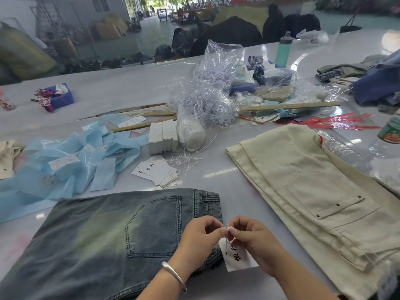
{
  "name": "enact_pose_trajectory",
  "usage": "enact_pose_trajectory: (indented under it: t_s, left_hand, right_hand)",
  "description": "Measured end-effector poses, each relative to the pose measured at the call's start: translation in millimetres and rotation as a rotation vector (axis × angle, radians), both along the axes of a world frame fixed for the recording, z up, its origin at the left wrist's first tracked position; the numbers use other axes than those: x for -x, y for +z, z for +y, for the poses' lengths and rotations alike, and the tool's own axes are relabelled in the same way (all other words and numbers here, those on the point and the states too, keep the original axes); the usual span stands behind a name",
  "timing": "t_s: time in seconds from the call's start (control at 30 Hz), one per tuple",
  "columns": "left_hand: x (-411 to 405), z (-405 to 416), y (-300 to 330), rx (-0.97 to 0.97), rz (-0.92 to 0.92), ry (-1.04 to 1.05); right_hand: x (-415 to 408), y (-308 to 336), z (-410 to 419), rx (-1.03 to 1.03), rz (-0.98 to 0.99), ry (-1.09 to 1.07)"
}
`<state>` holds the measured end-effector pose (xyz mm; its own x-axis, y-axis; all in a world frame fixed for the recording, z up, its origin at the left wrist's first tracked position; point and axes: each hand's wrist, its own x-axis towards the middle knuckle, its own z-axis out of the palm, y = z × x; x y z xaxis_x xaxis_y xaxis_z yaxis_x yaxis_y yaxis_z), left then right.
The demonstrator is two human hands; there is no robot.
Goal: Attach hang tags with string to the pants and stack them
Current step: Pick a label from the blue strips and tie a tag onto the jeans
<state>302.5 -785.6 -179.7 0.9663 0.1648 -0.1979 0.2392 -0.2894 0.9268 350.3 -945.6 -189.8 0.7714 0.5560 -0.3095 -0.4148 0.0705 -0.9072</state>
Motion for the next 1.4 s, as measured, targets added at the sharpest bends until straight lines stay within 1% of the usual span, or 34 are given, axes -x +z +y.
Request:
enact_pose_trajectory:
  t_s: [0.13,0.33,0.53,0.7,0.83,0.9,0.93,1.0,1.07,1.13,1.23,1.33,1.4]
  left_hand:
    - [-0.6,0.3,-2.0,0.001,-0.022,0.018]
    - [-1.4,1.3,-1.9,0.062,-0.038,0.01]
    - [-2.6,1.7,-1.9,0.123,-0.017,0.024]
    - [-3.0,-0.5,-2.6,0.057,0.0,0.021]
    - [-1.4,-6.4,-2.3,-0.109,-0.025,0.031]
    - [-1.3,-8.7,0.5,-0.151,-0.05,0.023]
    - [-1.4,-8.7,2.3,-0.143,-0.06,0.012]
    - [-1.2,-7.4,5.6,-0.067,-0.047,-0.017]
    - [-0.4,-6.5,7.5,0.038,0.003,-0.028]
    - [0.3,-6.9,7.5,0.091,0.059,-0.012]
    - [-0.2,-7.4,7.7,0.084,0.098,0.034]
    - [-0.3,-6.5,4.7,0.041,0.084,0.091]
    - [0.9,-5.9,0.0,0.048,0.063,0.131]
  right_hand:
    - [3.0,1.7,4.1,0.018,-0.015,-0.048]
    - [5.7,1.9,6.1,-0.014,0.006,-0.097]
    - [8.1,3.0,8.0,-0.024,0.028,-0.135]
    - [9.7,3.5,7.4,0.03,-0.003,-0.144]
    - [9.5,4.8,8.1,0.134,-0.131,-0.17]
    - [8.6,5.7,7.1,0.164,-0.186,-0.189]
    - [8.0,6.3,5.9,0.174,-0.206,-0.193]
    - [7.2,7.3,3.2,0.189,-0.233,-0.182]
    - [5.8,8.6,0.4,0.208,-0.249,-0.152]
    - [2.5,10.2,-2.2,0.247,-0.284,-0.114]
    - [-3.5,11.7,-4.7,0.293,-0.314,-0.077]
    - [-5.7,10.9,-0.4,0.253,-0.266,-0.075]
    - [-4.7,9.8,5.6,0.242,-0.225,-0.083]
